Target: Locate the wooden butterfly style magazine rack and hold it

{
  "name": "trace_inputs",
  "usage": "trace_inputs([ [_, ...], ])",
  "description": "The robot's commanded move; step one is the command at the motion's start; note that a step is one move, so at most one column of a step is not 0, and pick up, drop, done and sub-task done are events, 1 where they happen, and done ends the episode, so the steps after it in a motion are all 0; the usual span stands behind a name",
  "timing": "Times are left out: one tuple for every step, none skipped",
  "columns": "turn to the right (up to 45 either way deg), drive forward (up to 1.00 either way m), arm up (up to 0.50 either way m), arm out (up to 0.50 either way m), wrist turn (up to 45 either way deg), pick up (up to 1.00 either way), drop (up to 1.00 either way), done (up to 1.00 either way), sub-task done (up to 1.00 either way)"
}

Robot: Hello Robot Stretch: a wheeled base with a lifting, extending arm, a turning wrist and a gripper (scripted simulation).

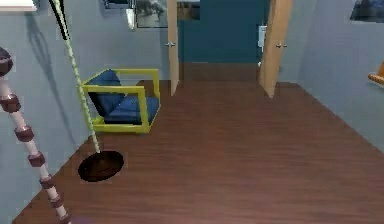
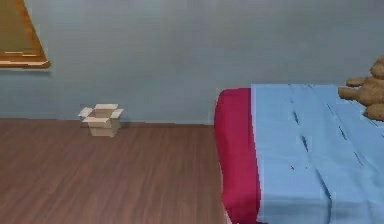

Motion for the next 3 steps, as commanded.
trace_inputs([
  [0.0,0.5,0.0,0.0,0.0,0.0,0.0,0.0,0.0],
  [0.0,1.0,0.0,0.0,0.0,0.0,0.0,0.0,0.0],
  [0.0,1.0,0.0,0.0,0.0,0.0,0.0,0.0,0.0],
])
